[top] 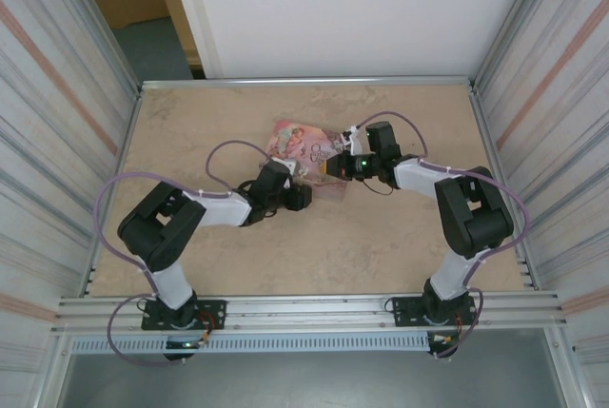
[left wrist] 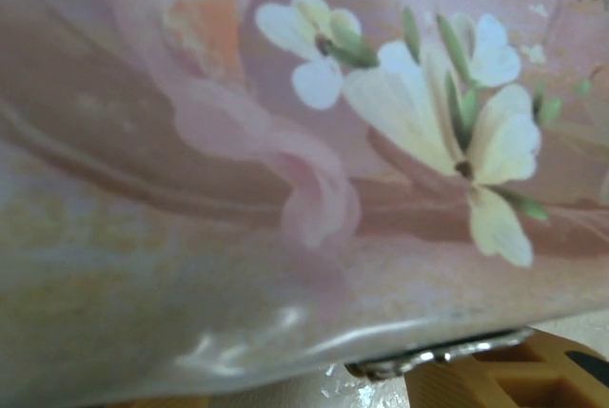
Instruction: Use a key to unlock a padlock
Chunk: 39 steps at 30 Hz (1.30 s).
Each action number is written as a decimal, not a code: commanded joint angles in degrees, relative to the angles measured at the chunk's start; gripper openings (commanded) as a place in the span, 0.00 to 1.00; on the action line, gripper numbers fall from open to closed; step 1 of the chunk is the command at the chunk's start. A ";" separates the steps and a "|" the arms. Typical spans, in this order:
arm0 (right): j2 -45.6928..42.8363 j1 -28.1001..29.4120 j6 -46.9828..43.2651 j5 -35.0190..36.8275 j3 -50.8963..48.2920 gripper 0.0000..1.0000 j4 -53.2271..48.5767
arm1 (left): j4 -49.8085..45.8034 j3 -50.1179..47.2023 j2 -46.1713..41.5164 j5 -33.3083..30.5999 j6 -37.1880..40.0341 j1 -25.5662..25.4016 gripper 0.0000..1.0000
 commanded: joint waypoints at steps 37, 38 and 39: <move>-5.89 1.53 1.72 0.81 -2.62 0.00 -3.98 | 7.87 -0.07 0.31 -0.32 -7.78 -1.78 0.24; -6.71 1.53 1.38 1.04 -2.71 0.00 -4.20 | 7.76 -0.31 -0.16 -0.33 -7.99 -1.85 0.23; -7.75 1.53 0.86 1.35 -2.88 0.00 -4.56 | 7.49 -0.49 -0.66 -0.33 -8.24 -1.87 0.23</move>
